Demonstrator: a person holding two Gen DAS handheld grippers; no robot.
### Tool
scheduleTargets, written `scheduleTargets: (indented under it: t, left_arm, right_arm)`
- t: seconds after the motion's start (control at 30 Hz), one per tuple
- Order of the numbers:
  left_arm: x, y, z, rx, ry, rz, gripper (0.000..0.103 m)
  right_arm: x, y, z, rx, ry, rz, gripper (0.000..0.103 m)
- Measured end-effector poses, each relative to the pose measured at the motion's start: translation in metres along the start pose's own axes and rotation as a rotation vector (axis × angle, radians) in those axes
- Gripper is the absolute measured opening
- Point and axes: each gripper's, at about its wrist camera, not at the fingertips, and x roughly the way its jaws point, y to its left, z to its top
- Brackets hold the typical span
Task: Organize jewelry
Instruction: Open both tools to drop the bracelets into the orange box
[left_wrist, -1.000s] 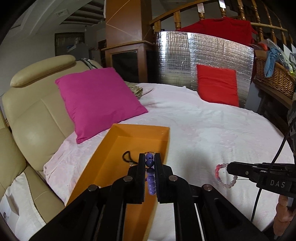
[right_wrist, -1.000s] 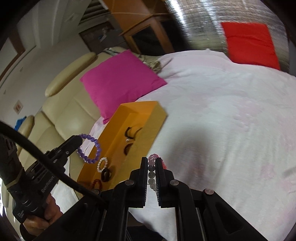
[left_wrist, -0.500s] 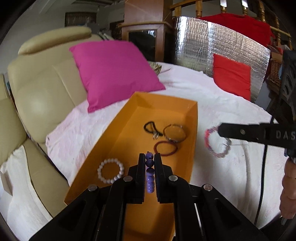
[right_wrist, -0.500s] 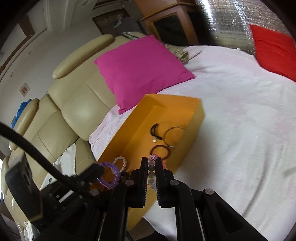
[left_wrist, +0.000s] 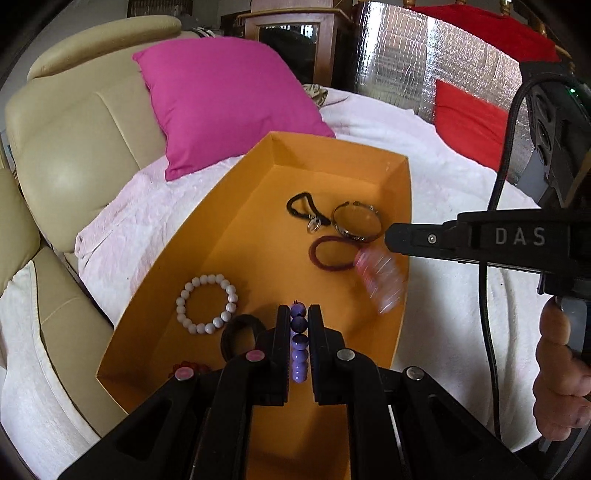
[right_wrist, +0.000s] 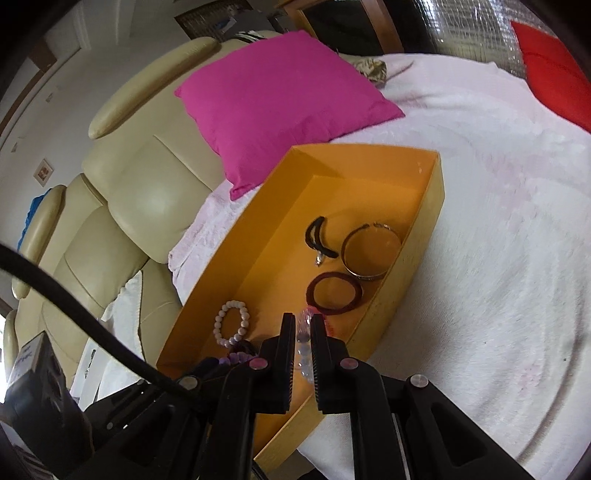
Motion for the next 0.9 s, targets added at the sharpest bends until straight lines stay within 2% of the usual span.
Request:
scheduleTargets:
  t: [0.2, 0.23, 0.27, 0.33, 0.4, 0.43, 0.5, 0.57, 0.67, 0.73, 0.9]
  left_arm:
    - [0.006, 0.005, 0.000, -0.022, 0.032, 0.018, 0.010]
    - [0.005, 0.005, 0.001, -0.023, 0.033, 0.019, 0.012]
    - [0.004, 0.006, 0.002, -0.025, 0.034, 0.023, 0.016]
    - [-0.002, 0.006, 0.005, -0.030, 0.030, 0.040, 0.041]
    - [-0.012, 0.005, 0.007, -0.029, 0.008, 0.068, 0.053]
    - [-0.019, 0.004, 0.008, -0.026, -0.004, 0.086, 0.058]
    - [-0.034, 0.002, 0.011, -0.019, -0.031, 0.111, 0.061]
    - [-0.052, 0.000, 0.014, -0.004, -0.062, 0.145, 0.066]
    - [-0.078, -0.002, 0.015, 0.024, -0.113, 0.199, 0.071]
    - [-0.100, -0.002, 0.015, 0.039, -0.150, 0.234, 0.074]
    - [-0.144, 0.000, 0.012, 0.055, -0.225, 0.277, 0.080]
  right_arm:
    - [0.006, -0.018, -0.002, 0.053, 0.005, -0.004, 0.012]
    - [0.005, -0.019, -0.003, 0.055, 0.003, 0.003, 0.012]
    - [0.002, -0.021, -0.003, 0.059, -0.001, 0.001, 0.012]
    - [-0.005, -0.022, -0.004, 0.055, -0.008, -0.009, 0.012]
    - [-0.013, -0.021, -0.006, 0.046, -0.007, -0.016, 0.012]
    - [-0.016, -0.020, -0.007, 0.041, -0.005, -0.024, 0.012]
    - [-0.031, -0.015, -0.009, 0.012, -0.014, -0.058, 0.013]
    - [-0.048, -0.009, -0.013, -0.019, -0.030, -0.067, 0.017]
    - [-0.076, 0.002, -0.022, -0.070, -0.062, -0.093, 0.030]
    - [-0.097, 0.008, -0.028, -0.086, -0.086, -0.090, 0.042]
    - [-0.150, 0.033, -0.048, -0.133, -0.157, -0.089, 0.045]
